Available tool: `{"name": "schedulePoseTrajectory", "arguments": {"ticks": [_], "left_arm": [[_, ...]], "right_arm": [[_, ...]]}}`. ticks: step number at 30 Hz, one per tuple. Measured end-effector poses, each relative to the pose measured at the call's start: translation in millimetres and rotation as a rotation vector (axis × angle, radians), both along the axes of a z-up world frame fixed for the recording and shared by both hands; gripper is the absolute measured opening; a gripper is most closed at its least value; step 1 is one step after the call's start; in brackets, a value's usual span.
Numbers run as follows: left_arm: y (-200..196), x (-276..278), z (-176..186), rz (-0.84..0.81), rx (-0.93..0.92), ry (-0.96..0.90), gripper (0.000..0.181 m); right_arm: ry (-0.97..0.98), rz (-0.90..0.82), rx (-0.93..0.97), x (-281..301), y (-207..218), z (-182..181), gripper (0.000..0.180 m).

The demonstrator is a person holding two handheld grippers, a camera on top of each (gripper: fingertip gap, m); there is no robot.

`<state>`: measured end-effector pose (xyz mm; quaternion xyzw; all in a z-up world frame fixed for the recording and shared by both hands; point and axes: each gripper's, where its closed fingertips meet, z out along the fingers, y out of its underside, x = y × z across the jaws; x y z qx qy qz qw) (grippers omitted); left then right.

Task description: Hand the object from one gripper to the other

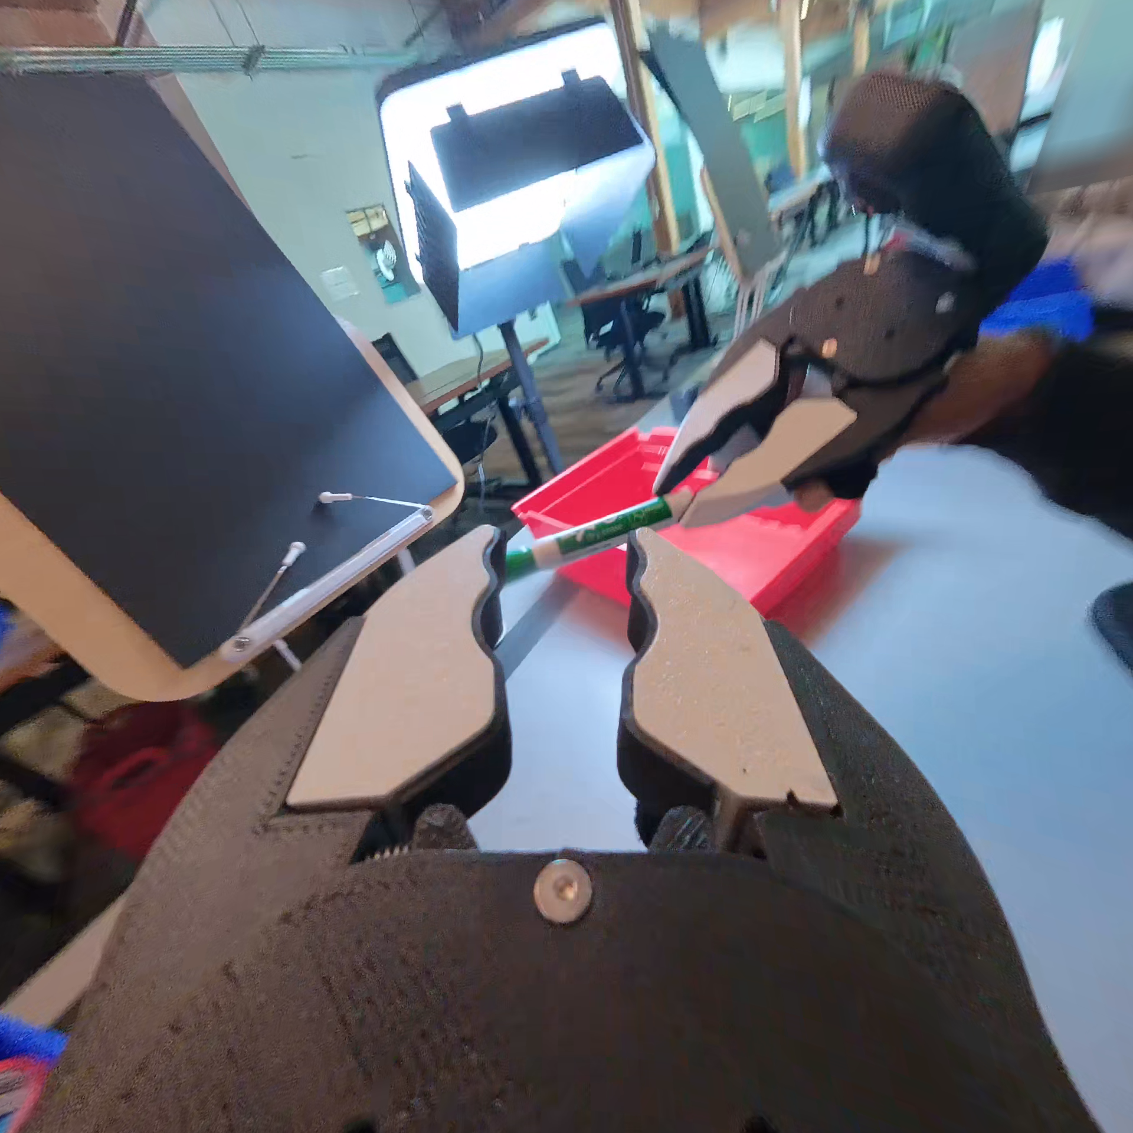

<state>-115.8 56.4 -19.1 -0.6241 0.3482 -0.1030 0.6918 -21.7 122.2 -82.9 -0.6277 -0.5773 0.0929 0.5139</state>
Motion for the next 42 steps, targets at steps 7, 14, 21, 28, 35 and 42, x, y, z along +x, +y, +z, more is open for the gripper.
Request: {"name": "schedulePoseTrajectory", "arguments": {"ticks": [7, 14, 21, 28, 35, 42], "left_arm": [[13, 25, -80, 0.060, -0.011, 0.548, 0.045], [21, 19, -100, 0.036, -0.090, 0.527, 0.040], [31, 2, -104, 0.076, -0.134, 0.494, 0.040], [42, -18, -95, 0.113, -0.169, 0.406, 0.040], [32, -48, -51, 0.139, -0.115, 0.253, 0.037], [26, -65, -24, 0.120, -0.081, 0.141, 0.035]], "right_arm": [[-0.252, 0.107, 0.008, -13, -29, -34, 0.000], [-0.214, 0.124, -0.001, -11, -26, -32, 0.000], [-0.130, 0.007, 0.026, 1, 5, -25, 0.006], [-0.159, 0.073, -0.183, -51, 30, -67, 0.036], [-0.635, 0.059, -0.422, -81, 112, -146, 0.053], [-0.777, 0.019, -0.543, -71, 128, -187, 0.022]]}}
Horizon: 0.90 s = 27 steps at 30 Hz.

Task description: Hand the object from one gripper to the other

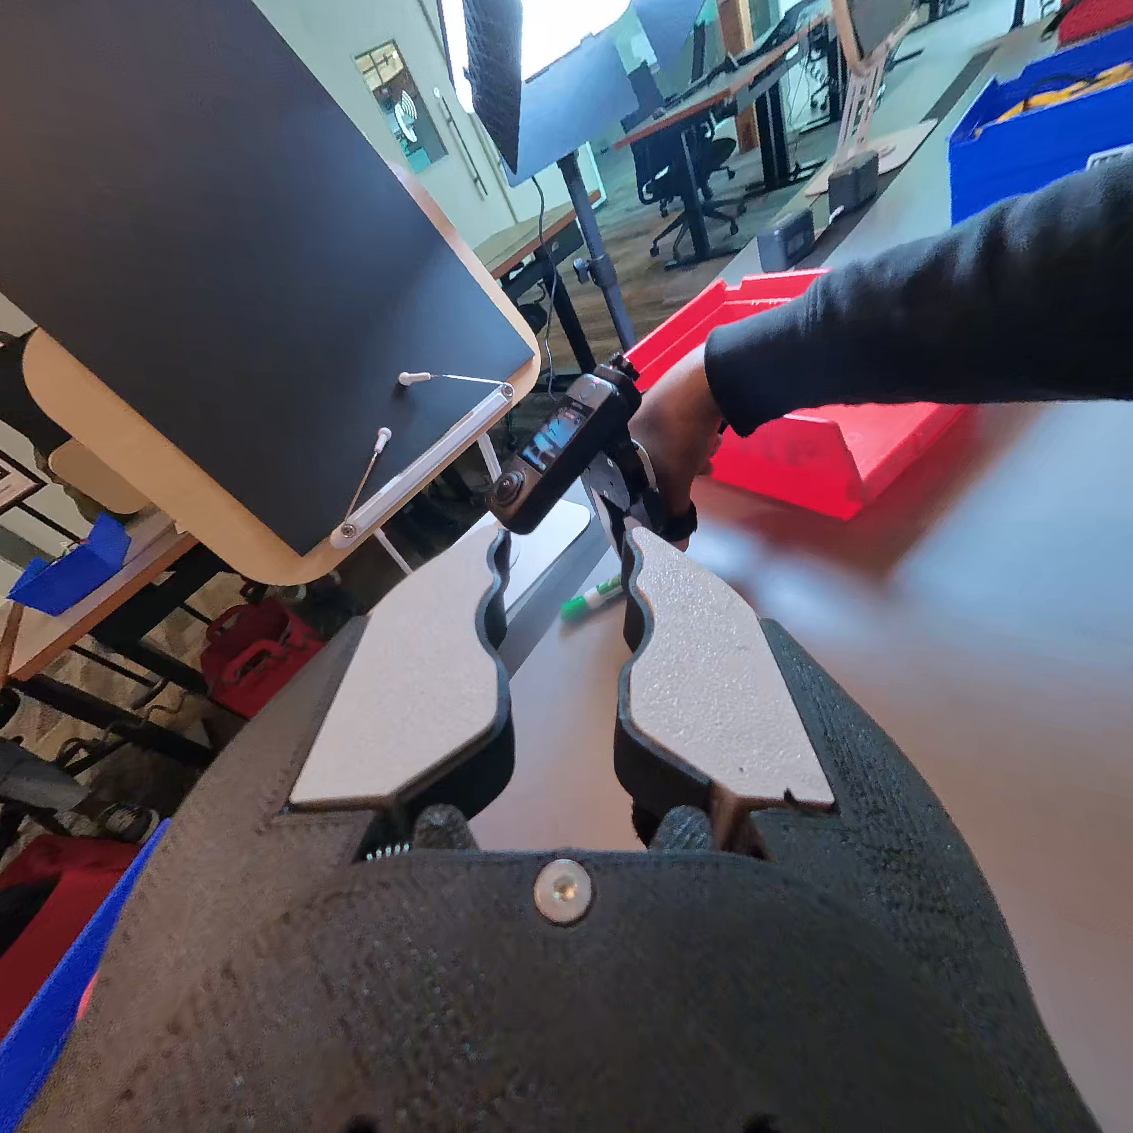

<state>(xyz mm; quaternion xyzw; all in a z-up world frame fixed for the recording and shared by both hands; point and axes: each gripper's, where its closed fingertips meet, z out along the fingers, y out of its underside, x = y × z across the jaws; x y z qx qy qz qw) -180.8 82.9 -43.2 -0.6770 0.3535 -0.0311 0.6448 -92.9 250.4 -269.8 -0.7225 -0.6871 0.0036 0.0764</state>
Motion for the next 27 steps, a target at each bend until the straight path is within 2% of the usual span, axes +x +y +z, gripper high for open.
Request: {"name": "schedulePoseTrajectory", "arguments": {"ticks": [4, 9, 12, 15, 23, 27], "left_arm": [[0, 5, -7, -0.019, -0.029, 0.024, 0.036], [-12, 30, -41, -0.139, -0.165, 0.148, 0.036], [-14, 48, -50, -0.170, -0.160, 0.202, 0.037], [-17, 67, -62, -0.177, -0.119, 0.332, 0.037], [-7, 89, -116, -0.083, -0.026, 0.820, 0.044], [-6, 98, -130, -0.087, 0.032, 0.940, 0.024]], "right_arm": [[0.048, 0.080, 0.057, -8, -26, 9, 0.020], [0.319, 0.110, 0.124, -18, -75, 66, 0.019], [0.395, 0.124, 0.173, -4, -101, 88, 0.019], [0.380, 0.145, 0.192, 15, -122, 87, 0.019], [0.283, 0.199, 0.134, 42, -172, 76, 0.020], [0.308, 0.222, 0.071, 38, -187, 81, 0.019]]}}
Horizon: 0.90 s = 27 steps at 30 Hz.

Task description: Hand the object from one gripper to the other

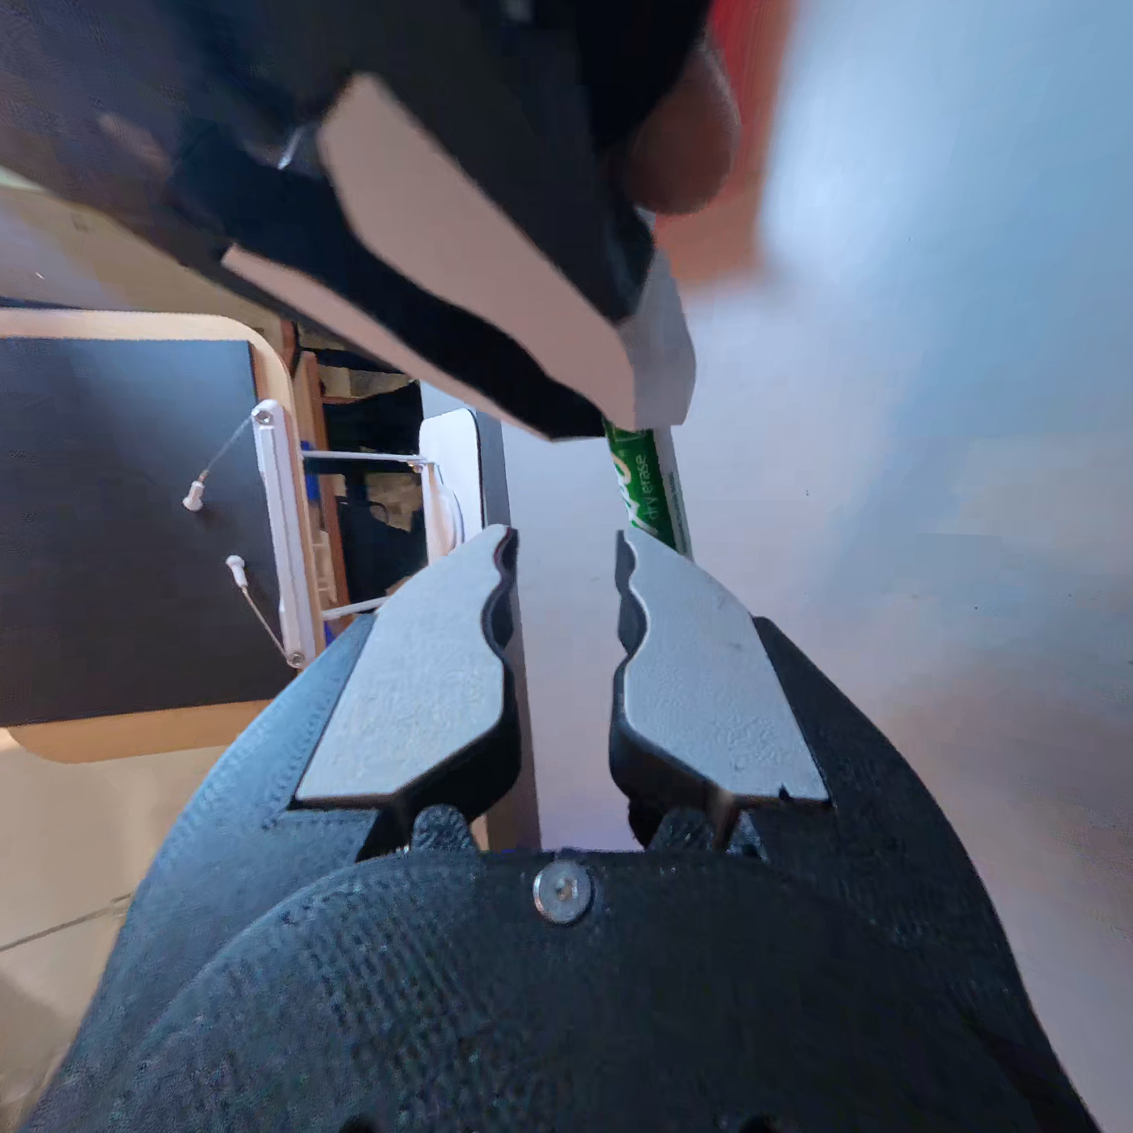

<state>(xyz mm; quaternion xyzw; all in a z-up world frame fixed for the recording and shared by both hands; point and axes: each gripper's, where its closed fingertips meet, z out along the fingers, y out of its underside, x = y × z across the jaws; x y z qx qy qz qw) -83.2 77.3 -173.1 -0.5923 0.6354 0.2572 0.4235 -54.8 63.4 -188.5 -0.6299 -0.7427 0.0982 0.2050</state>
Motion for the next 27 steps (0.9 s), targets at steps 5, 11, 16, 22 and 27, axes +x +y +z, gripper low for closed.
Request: {"name": "schedulePoseTrajectory", "arguments": {"ticks": [5, 11, 16, 22, 27], "left_arm": [[-1, 6, 6, -0.042, 0.062, -0.001, 0.000], [1, 4, 14, -0.054, 0.064, -0.079, 0.000], [-4, 0, 21, -0.101, 0.031, -0.146, 0.013], [-20, 5, 13, -0.147, -0.131, -0.207, 0.041], [-25, 13, -2, -0.148, -0.269, -0.283, 0.043]], "right_arm": [[0.067, 0.025, -0.062, -7, -6, 13, 0.019], [0.116, 0.048, -0.103, -8, -10, 22, 0.019], [0.113, 0.024, -0.109, -1, -4, 15, 0.019], [0.118, 0.006, -0.146, 4, 1, 10, 0.019], [0.170, 0.020, -0.175, -1, -4, 20, 0.019]]}}
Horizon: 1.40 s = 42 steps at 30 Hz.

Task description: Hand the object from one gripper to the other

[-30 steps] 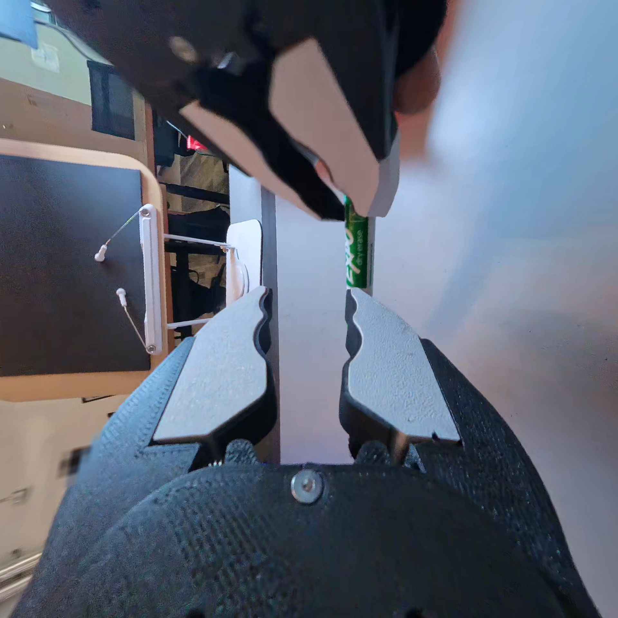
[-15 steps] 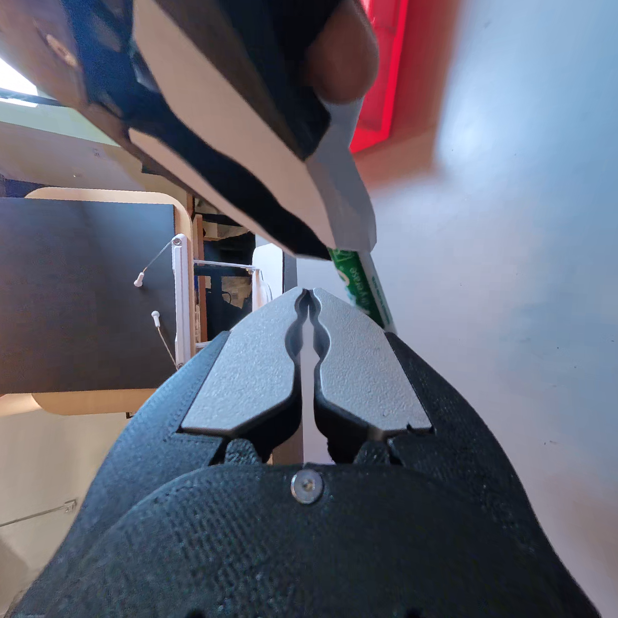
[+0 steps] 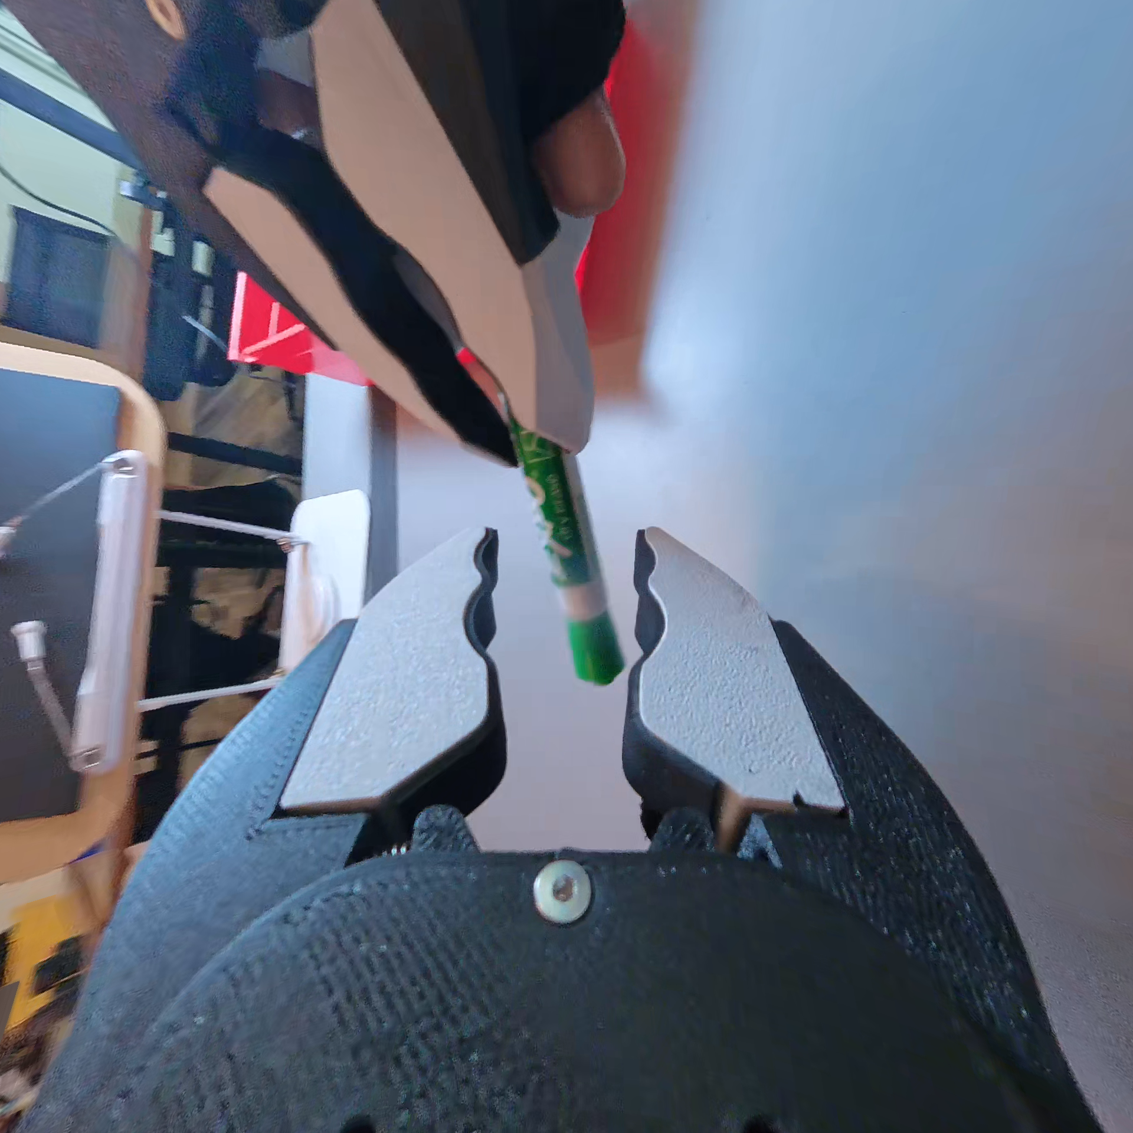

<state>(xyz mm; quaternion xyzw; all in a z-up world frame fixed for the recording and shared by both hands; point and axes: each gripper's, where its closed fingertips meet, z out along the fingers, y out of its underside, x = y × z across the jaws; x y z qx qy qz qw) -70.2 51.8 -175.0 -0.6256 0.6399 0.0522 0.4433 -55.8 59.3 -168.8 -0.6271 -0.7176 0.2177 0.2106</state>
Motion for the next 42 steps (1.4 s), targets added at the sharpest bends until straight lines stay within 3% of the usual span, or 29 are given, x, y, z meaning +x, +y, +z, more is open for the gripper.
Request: {"name": "schedulePoseTrajectory", "arguments": {"ticks": [3, 7, 9, 12, 16, 20, 22, 25, 27, 31, 33, 42], "left_arm": [[8, -3, 1, 0.031, 0.038, -0.009, 0.019], [14, -2, 26, 0.070, 0.081, -0.129, 0.018], [12, -1, 44, 0.061, 0.049, -0.276, 0.018], [3, 2, 72, 0.001, -0.075, -0.560, 0.018], [-8, 1, 101, -0.095, -0.267, -0.877, 0.018], [-12, 8, 97, -0.132, -0.333, -0.914, 0.018], [-13, 13, 91, -0.133, -0.324, -0.876, 0.018], [-9, 13, 87, -0.101, -0.321, -0.872, 0.018], [-5, 3, 104, -0.093, -0.319, -0.981, 0.024], [-7, -45, 164, -0.147, -0.368, -1.353, 0.033], [-6, -70, 180, -0.143, -0.346, -1.440, 0.033], [5, -95, 180, -0.006, -0.186, -1.355, 0.017]], "right_arm": [[0.029, -0.003, 0.033, -3, -1, 9, 0.019], [0.201, -0.024, 0.047, -7, 2, 39, 0.018], [0.411, -0.040, 0.001, -10, 1, 71, 0.017], [0.642, -0.045, -0.010, -2, 1, 104, 0.044], [0.892, 0.000, -0.095, 1, -12, 123, 0.045], [0.872, 0.047, -0.114, -16, -27, 115, 0.046], [0.873, 0.033, -0.094, -23, -26, 114, 0.023], [0.821, 0.007, -0.070, -20, -20, 108, 0.020], [0.813, -0.039, -0.029, -8, -10, 113, 0.020], [0.804, -0.345, 0.028, 38, 47, 128, 0.020], [0.771, -0.538, 0.063, 69, 84, 121, 0.020], [0.562, -0.950, -0.033, 129, 184, 45, 0.020]]}}
